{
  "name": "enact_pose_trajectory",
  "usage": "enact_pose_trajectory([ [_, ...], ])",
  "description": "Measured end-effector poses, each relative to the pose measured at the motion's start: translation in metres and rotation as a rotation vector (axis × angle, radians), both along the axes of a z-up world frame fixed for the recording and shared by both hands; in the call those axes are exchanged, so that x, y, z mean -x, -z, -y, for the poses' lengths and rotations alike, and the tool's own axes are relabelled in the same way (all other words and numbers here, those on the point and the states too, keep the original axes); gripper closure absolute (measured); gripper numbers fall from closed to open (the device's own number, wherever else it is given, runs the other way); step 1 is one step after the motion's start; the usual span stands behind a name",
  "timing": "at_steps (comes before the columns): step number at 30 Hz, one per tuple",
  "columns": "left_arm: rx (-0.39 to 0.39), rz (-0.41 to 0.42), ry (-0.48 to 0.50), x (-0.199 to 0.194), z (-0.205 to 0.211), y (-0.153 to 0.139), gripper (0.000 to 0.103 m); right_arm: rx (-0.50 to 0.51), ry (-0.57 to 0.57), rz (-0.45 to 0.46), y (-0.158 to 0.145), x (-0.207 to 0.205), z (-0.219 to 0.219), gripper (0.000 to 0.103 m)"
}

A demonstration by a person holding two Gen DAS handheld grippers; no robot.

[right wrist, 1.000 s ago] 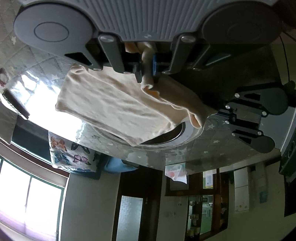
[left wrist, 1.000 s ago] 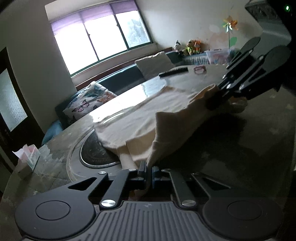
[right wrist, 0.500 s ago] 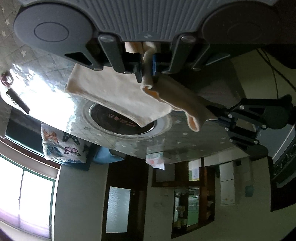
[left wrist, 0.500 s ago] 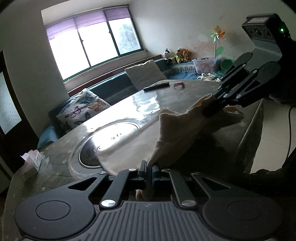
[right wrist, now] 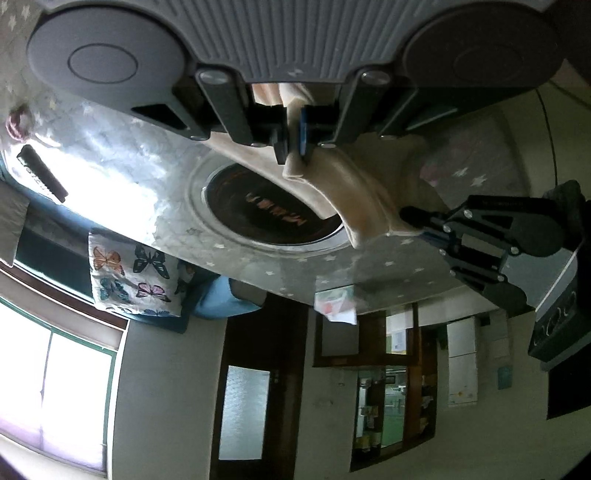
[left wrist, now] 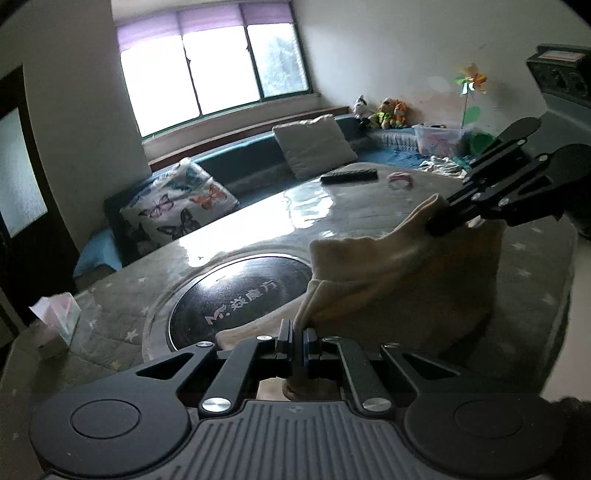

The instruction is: Fold clothes

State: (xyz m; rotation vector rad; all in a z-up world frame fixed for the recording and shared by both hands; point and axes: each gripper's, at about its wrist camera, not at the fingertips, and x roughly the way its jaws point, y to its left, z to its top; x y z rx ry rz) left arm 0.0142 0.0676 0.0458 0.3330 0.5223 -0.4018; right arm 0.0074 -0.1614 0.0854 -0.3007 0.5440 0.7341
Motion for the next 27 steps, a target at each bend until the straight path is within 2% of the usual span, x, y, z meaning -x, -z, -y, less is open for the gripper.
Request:
enact_pose_trajectory([
  [6,-0.005,-0.059,-0.013,-0.051,0.001,0.015,0.097,0.017,0.037,-0.046,0.015,-0.053,-0.009,0.098],
  [12,0.018,-0.154,-0.050,-0.097,-0.005,0.033,0.097,0.033,0.079,-0.091,0.035,-0.106,-0.018,0.098],
  [16,0.021,-0.200,-0.098,-0.117,-0.011,0.050,0.089,0.036,0.125,-0.106,0.057,-0.131,-0.025,0.097],
  [17,0.024,-0.210,-0.113,-0.121,-0.012,0.054,0.083,0.030,0.145,-0.113,0.060,-0.134,-0.023,0.096],
  [21,0.027,-0.209,-0.179,-0.129,-0.023,0.060,0.083,0.005,0.224,-0.141,0.073,-0.148,-0.013,0.093],
  [25,0.047,-0.210,-0.224,-0.130,-0.035,0.060,0.083,-0.046,0.258,-0.184,0.070,-0.143,0.005,0.091],
  [27,0.065,-0.205,-0.231,-0.129,-0.038,0.055,0.083,-0.062,0.245,-0.200,0.068,-0.136,0.012,0.079],
])
